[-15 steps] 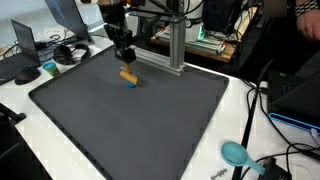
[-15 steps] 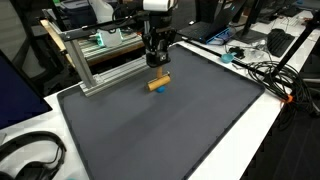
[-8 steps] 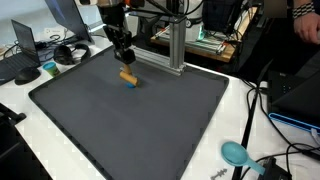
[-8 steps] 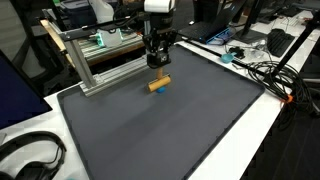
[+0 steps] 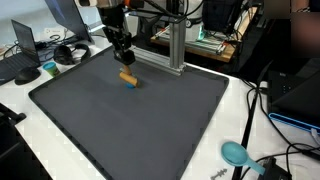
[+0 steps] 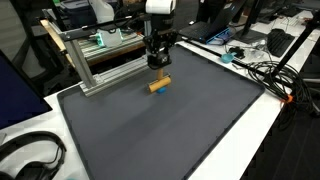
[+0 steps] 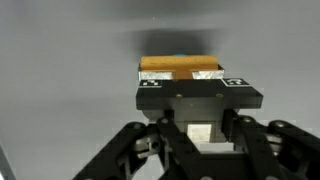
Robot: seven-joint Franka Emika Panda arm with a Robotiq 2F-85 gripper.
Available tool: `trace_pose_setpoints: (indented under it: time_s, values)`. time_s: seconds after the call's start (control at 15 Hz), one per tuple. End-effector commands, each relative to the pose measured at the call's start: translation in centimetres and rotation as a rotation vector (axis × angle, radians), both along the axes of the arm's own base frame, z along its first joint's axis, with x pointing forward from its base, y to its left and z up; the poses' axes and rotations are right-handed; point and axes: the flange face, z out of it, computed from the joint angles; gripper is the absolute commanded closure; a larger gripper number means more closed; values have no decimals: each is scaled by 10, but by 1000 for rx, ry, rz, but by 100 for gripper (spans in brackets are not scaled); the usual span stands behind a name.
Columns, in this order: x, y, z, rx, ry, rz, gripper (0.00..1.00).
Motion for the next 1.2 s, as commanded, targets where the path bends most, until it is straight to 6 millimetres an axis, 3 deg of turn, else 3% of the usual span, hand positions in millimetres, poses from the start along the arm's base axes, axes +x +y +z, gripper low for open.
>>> trace_pose_setpoints:
  time_s: [0.0, 0.6, 0.8, 1.0, 1.13]
  values:
    - [10, 1, -35, 10, -5, 30, 78]
    - [14, 4, -45, 27, -20, 56, 78]
    - [17, 1, -58, 29, -35, 49, 78]
    - [20, 0, -44, 17, -51, 46, 78]
    - [23, 0, -22, 13, -63, 45, 78]
